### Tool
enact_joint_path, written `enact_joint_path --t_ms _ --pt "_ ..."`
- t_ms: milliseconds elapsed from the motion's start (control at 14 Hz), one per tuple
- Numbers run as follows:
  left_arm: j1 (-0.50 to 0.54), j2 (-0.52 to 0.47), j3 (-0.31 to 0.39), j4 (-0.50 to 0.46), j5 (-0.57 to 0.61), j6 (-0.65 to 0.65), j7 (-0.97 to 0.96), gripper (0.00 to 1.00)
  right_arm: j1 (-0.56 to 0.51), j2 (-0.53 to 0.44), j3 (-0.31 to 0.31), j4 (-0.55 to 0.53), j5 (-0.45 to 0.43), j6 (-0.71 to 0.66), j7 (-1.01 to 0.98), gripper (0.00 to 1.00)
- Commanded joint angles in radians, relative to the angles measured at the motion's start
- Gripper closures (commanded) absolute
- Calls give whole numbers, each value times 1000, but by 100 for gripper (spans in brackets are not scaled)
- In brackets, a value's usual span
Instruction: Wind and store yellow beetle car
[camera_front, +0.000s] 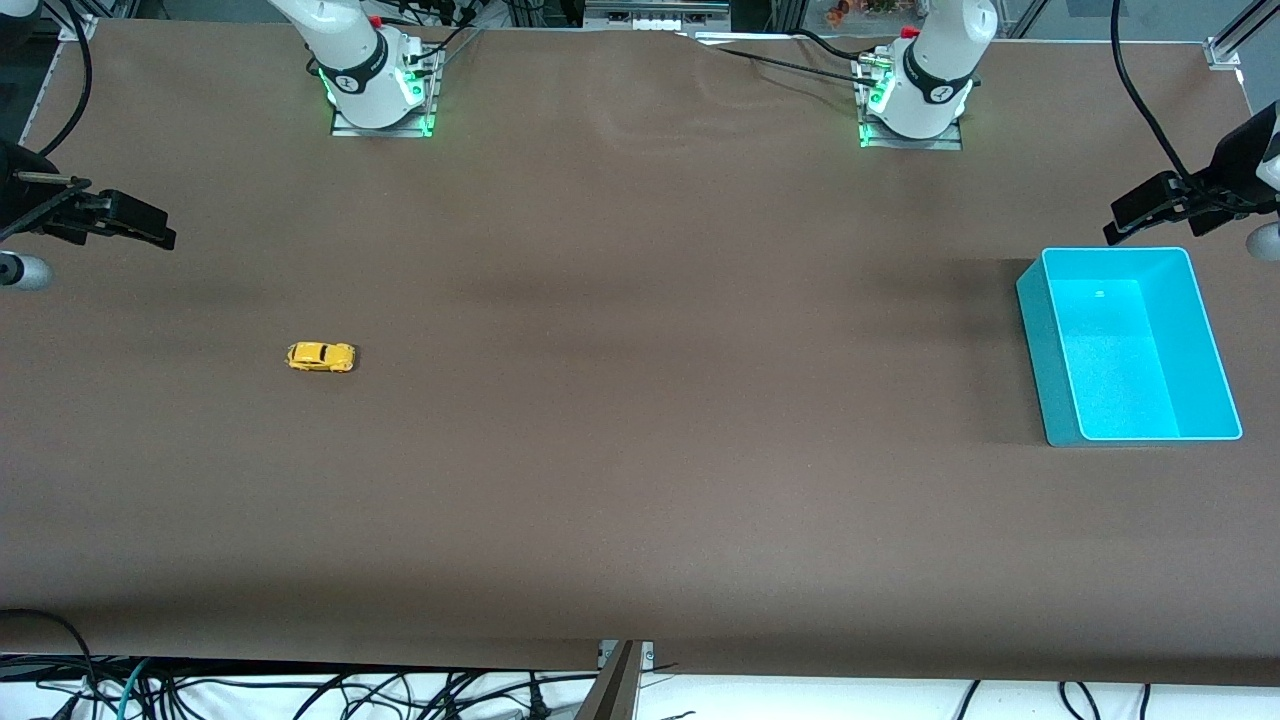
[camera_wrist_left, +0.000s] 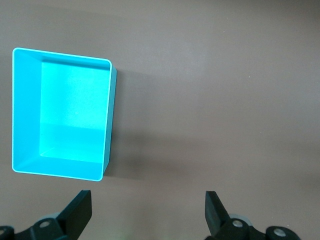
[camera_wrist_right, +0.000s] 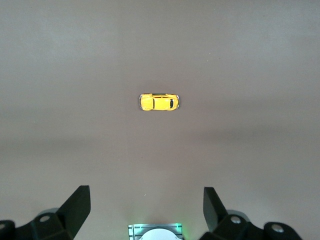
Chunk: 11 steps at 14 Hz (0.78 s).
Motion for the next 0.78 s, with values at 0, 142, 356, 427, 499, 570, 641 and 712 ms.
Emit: enact_joint_path --t_ms 0,142,356,427,499,570,641,712 --pt "11 8 -2 25 -25 -25 7 0 -1 12 3 23 -6 -3 14 0" --pt "11 8 -4 25 -26 -25 7 0 -6 14 1 23 -6 -2 12 0" --pt "9 10 -4 25 -26 -25 7 0 -10 14 0 23 -4 -2 14 0" --pt "9 10 -4 25 -26 -25 7 0 -10 14 0 23 -5 -2 14 0" --pt "11 8 -4 25 -26 -25 7 0 -10 14 1 23 -6 -2 14 0" --pt "9 10 -4 25 -26 -25 7 0 -9 14 1 23 -6 -2 14 0" --pt "9 10 -4 25 -26 -25 7 0 -10 14 1 23 -4 -2 15 0" --pt "9 10 -4 25 -26 -25 7 0 -10 14 1 23 -5 -2 15 0"
